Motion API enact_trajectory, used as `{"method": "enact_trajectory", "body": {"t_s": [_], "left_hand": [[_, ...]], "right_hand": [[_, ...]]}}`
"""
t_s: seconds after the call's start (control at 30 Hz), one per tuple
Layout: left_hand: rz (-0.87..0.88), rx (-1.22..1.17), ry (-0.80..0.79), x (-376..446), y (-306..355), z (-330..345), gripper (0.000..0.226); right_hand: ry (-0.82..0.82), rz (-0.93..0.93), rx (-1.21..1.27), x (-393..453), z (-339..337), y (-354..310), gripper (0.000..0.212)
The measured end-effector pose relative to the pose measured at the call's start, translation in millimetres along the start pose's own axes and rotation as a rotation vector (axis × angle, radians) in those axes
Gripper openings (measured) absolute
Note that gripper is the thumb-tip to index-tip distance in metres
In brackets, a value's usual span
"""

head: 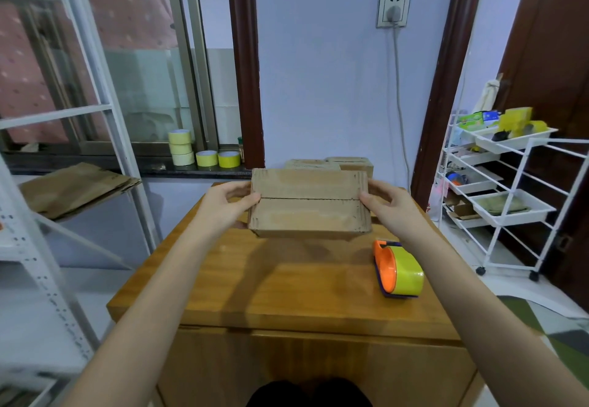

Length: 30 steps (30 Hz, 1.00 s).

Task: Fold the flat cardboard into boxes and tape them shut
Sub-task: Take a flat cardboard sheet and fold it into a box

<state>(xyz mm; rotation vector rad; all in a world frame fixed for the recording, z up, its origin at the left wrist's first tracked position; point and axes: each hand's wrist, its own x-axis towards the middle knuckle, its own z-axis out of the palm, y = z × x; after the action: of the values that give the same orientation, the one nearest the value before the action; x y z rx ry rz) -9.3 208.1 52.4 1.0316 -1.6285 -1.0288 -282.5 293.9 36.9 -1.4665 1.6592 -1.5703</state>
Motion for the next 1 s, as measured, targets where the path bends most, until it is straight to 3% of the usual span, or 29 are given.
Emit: {"method": "enact_trajectory", "body": {"t_s": [0.1,0.3,0.63,0.73,0.87,1.0], "left_hand": [[0.074,-0.019,0.023,-7,-20,5,0.050],[-0.038,-0.064,0.029,-35,-86,21,0.067],[0.021,0.360,-0.037,-35,-128,25,0.058],[0.043,0.383,-0.024,-31,-128,24,0.057],[0.078,0.398,0.058,-35,-131,26,0.052],[0.183,0.573,0.141,-38,-132,26,0.036]], "right_hand": [[0.030,-0.058,0.082,-12,10,14,0.042],[0.099,0.019,0.207,-50,41,59,0.047],[0.092,0.213,0.075,-64,60,71,0.024],[0.067,0.341,0.061,-54,56,55,0.031],[0.100,0.252,-0.013,-54,57,59,0.033],[0.112,0.246,0.107,-58,59,67,0.040]]}}
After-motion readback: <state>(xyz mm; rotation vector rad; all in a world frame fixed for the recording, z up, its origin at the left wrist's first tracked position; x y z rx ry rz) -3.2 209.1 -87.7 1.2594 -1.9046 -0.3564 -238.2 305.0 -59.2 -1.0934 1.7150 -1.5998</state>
